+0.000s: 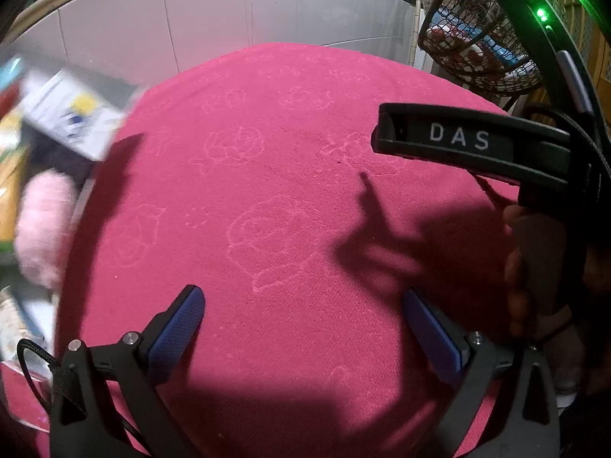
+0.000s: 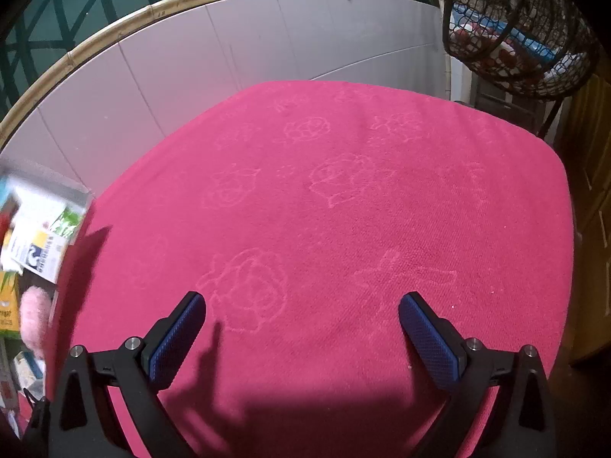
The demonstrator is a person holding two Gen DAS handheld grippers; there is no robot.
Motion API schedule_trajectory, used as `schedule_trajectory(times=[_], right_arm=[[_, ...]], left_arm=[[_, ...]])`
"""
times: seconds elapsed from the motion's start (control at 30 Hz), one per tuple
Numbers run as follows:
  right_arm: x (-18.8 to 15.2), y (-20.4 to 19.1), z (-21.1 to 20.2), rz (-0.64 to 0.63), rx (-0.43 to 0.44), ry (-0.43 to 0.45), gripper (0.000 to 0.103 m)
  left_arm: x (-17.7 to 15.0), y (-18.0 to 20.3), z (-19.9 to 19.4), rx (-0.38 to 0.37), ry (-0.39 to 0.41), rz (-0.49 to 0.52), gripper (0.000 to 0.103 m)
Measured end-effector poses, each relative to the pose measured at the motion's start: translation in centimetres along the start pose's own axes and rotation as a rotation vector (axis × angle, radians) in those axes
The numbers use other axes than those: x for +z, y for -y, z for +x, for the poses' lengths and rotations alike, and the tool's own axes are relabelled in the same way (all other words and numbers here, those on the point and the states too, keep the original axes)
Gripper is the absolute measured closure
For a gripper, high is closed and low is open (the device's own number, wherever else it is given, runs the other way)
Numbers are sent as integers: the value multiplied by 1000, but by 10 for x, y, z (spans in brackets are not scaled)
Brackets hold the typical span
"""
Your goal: Organize objects
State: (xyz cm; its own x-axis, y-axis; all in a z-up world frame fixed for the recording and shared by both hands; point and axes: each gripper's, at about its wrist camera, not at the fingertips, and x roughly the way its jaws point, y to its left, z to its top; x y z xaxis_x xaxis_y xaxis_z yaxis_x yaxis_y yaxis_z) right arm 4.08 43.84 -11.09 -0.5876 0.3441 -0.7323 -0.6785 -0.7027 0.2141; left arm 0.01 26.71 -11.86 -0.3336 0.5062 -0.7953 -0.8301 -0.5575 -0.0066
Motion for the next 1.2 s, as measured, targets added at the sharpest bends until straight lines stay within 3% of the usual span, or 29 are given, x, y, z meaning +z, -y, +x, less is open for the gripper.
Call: schedule_trajectory(times=[1.2], right_arm=[[2,-5,2,-24,-33,-8,0]], left_arm=[[0,4,3,1,1,-4,0]])
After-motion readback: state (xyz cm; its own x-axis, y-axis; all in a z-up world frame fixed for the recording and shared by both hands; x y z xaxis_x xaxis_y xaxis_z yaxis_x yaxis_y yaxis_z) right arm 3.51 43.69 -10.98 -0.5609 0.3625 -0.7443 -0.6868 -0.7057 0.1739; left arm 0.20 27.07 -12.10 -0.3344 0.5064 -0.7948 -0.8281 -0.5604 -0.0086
